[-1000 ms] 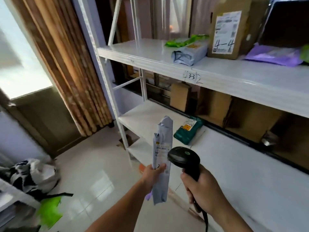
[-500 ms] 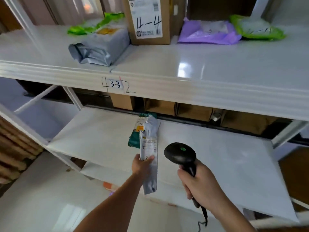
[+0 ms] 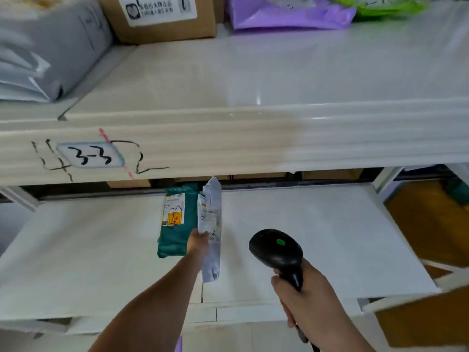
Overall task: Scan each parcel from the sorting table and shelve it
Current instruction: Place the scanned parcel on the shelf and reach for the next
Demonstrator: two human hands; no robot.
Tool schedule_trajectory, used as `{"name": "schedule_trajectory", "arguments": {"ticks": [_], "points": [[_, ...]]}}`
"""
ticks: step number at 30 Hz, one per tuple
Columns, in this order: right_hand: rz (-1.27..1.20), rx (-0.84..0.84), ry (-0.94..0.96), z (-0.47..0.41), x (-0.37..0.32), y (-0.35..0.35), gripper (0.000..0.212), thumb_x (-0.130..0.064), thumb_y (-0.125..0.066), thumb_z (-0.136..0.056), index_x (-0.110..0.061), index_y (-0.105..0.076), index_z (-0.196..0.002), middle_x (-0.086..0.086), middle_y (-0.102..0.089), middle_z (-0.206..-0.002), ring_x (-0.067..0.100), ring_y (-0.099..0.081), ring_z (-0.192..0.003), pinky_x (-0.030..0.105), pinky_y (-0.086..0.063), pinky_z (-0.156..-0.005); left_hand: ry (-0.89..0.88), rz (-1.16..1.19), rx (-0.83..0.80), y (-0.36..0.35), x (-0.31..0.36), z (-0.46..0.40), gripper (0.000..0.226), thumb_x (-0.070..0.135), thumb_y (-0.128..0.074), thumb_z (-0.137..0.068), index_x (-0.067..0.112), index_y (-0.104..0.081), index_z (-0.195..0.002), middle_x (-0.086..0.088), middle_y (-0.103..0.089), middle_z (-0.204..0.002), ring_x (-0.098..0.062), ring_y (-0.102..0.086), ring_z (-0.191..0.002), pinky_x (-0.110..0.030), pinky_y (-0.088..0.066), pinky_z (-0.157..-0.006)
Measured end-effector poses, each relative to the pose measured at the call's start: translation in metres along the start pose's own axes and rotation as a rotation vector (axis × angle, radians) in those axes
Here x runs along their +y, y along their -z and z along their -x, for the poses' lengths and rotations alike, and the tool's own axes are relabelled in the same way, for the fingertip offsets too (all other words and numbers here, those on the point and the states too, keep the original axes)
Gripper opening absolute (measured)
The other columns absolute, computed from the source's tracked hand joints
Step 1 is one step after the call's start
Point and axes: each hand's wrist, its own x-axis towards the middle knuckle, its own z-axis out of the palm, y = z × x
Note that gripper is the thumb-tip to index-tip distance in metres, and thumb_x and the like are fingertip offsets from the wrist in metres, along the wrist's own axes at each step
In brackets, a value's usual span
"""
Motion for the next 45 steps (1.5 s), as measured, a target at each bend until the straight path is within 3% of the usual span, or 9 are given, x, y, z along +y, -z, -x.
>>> {"name": "schedule_trajectory", "arguments": {"ticks": [4, 8, 13, 16, 19, 23, 26, 33, 45], "points": [[-0.028, 0.085, -0.093, -0.001, 0.017, -0.016, 0.01, -0.015, -0.063, -0.089, -0.024, -0.062, -0.089, 0.002, -0.054, -0.049, 0.015, -0.052, -0.041, 0.024, -0.047, -0.046, 0.018, 0.023, -0.007, -0.004, 0.0, -0.028, 0.019, 0.014, -0.051, -0.105, 0.006, -0.058, -0.122, -0.018, -0.067, -0.109, -0.022, -0.054, -0.074, -0.028, -0.04, -0.057], [-0.04, 0.164, -0.127, 0.001, 0.027, -0.023, 0.018, -0.015, -0.068, -0.086, -0.031, -0.068, -0.094, 0.001, -0.059, -0.049, 0.007, -0.054, -0.042, 0.026, -0.046, -0.056, 0.029, 0.048, -0.024, -0.011, 0.007, -0.042, 0.023, 0.013, -0.051, -0.106, 0.006, -0.058, -0.127, -0.021, -0.067, -0.119, -0.025, -0.057, -0.081, -0.034, -0.043, -0.068], [-0.084, 0.173, -0.14, 0.003, 0.018, -0.024, 0.014, -0.013, -0.064, -0.089, -0.027, -0.063, -0.091, 0.004, -0.055, -0.045, 0.019, -0.054, -0.04, 0.026, -0.049, -0.047, 0.014, -0.025, -0.038, -0.008, 0.02, -0.044, 0.032, 0.013, -0.046, -0.106, 0.002, -0.054, -0.135, -0.021, -0.062, -0.126, -0.033, -0.06, -0.102, -0.041, -0.047, -0.083], [-0.075, 0.161, -0.133, 0.006, 0.01, -0.025, 0.009, -0.014, -0.063, -0.089, -0.023, -0.061, -0.09, 0.001, -0.054, -0.046, 0.019, -0.054, -0.041, 0.027, -0.05, -0.046, 0.048, -0.05, -0.023, -0.003, 0.026, -0.037, 0.035, 0.017, -0.046, -0.104, 0.0, -0.053, -0.134, -0.02, -0.062, -0.112, -0.029, -0.058, -0.089, -0.039, -0.047, -0.073], [-0.078, 0.156, -0.118, 0.01, 0.0, -0.027, 0.006, -0.014, -0.062, -0.09, -0.02, -0.061, -0.091, 0.0, -0.053, -0.047, 0.018, -0.053, -0.041, 0.029, -0.051, -0.047, 0.045, -0.074, 0.035, 0.005, 0.032, -0.021, 0.039, 0.019, -0.051, -0.103, 0.0, -0.047, -0.136, -0.024, -0.063, -0.121, -0.039, -0.063, -0.103, -0.043, -0.048, -0.081], [-0.109, 0.164, -0.097, 0.024, -0.017, -0.024, 0.005, -0.013, -0.06, -0.092, -0.018, -0.06, -0.092, 0.003, -0.052, -0.051, 0.018, -0.051, -0.043, 0.031, -0.054, -0.049, -0.136, -0.188, 0.051, 0.018, 0.039, 0.005, 0.04, 0.019, -0.055, -0.103, 0.003, -0.046, -0.139, -0.023, -0.061, -0.132, -0.042, -0.062, -0.113, -0.048, -0.054, -0.094], [-0.104, 0.183, -0.085, 0.041, -0.029, -0.016, 0.004, -0.015, -0.059, -0.093, -0.019, -0.059, -0.094, 0.004, -0.054, -0.051, 0.017, -0.054, -0.045, 0.036, -0.055, -0.054, -0.289, -0.419, -0.103, 0.028, 0.048, 0.03, 0.051, 0.029, -0.056, -0.104, 0.011, -0.042, -0.151, -0.017, -0.051, -0.15, -0.038, -0.055, -0.131, -0.045, -0.049, -0.106], [-0.142, 0.29, -0.084, 0.094, -0.049, 0.017, 0.005, -0.014, -0.059, -0.095, -0.017, -0.06, -0.099, 0.005, -0.057, -0.056, 0.014, -0.055, -0.048, 0.035, -0.059, -0.06, -0.693, -1.06, -0.387, 0.02, 0.105, 0.097, 0.079, 0.067, -0.046, -0.099, 0.025, -0.025, -0.164, -0.005, -0.018, -0.172, -0.026, -0.019, -0.158, -0.039, -0.017, -0.127], [-0.177, 0.611, 0.059, 0.243, -0.05, 0.127, 0.005, -0.018, -0.059, -0.093, -0.023, -0.059, -0.095, -0.001, -0.057, -0.064, 0.013, -0.053, -0.055, 0.023, -0.05, -0.053, -1.007, -1.013, -0.516, -0.087, 0.225, 0.301, 0.087, 0.077, -0.051, -0.089, 0.029, -0.034, -0.16, 0.0, -0.033, -0.167, -0.027, -0.037, -0.149, -0.044, -0.034, -0.12]]}}
